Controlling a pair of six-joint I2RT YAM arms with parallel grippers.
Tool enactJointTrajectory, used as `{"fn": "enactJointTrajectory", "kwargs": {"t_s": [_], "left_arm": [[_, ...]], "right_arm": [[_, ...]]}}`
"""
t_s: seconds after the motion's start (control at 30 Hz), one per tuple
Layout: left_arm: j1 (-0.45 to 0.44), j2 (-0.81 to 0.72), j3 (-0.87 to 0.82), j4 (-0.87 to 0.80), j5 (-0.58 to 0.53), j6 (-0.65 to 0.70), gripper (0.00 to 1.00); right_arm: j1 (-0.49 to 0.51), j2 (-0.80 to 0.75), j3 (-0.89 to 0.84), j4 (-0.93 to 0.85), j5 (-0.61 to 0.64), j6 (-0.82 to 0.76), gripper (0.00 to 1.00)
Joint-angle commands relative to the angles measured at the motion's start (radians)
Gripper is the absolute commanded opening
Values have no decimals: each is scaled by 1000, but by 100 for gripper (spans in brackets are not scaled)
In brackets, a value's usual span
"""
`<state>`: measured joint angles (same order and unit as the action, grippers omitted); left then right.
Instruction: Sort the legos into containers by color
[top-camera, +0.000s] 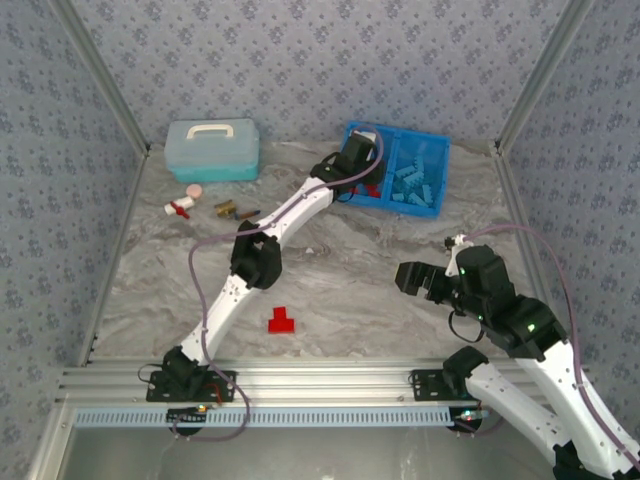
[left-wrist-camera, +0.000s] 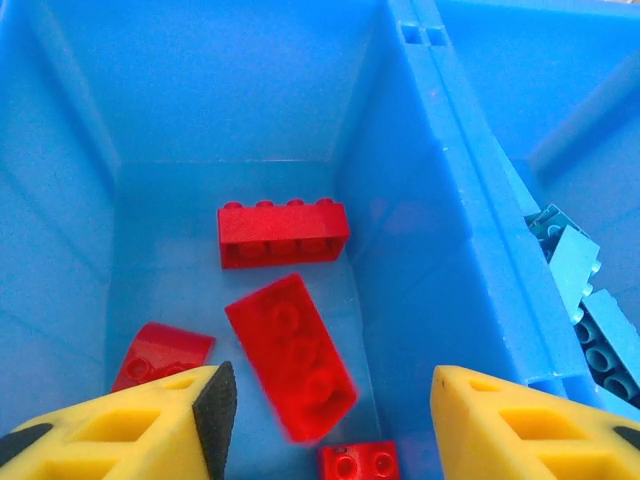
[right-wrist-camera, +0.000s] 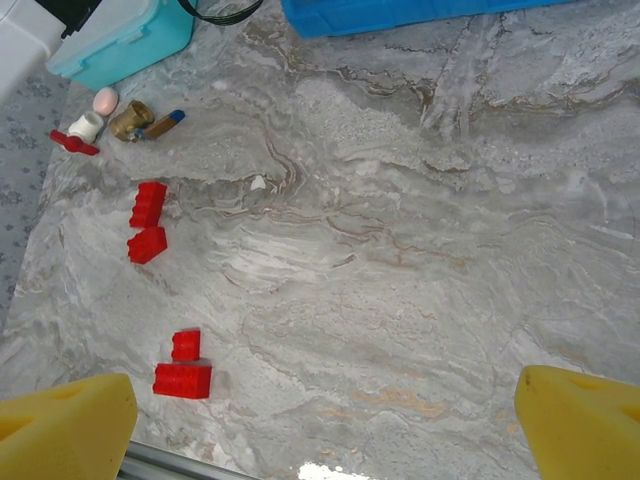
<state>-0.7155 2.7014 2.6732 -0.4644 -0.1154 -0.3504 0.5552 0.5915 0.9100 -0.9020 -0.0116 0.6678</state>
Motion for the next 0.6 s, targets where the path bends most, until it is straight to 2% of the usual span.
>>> {"fn": "enactJointTrajectory", "kwargs": {"t_s": [0.0,0.13,0.23,0.3,0.43,0.47,0.57], "left_arm": [[-3,-132,45,16,18,-2,58],[-7,-247,37,-107,31,-37,58],[-27,-377,-63,-202,25,-31,58],[-52,-503,-219,-207,-2,-9,58],[-131,-839,-750,-22,-107,36,59],[-148,-916,-883,11,-132,23,58],[-200,-1109,-1144,22,-210,-49,59]], "right_arm": [[3,-9,37,-15,4,24,100],[1,-10,43,-14,9,23,100],[2,-9,42,-13,13,22,100],[3,-9,37,-6,15,21,100],[3,-9,20,22,9,21,100],[2,-7,14,28,4,23,100],[2,-1,3,44,-2,26,100]]}}
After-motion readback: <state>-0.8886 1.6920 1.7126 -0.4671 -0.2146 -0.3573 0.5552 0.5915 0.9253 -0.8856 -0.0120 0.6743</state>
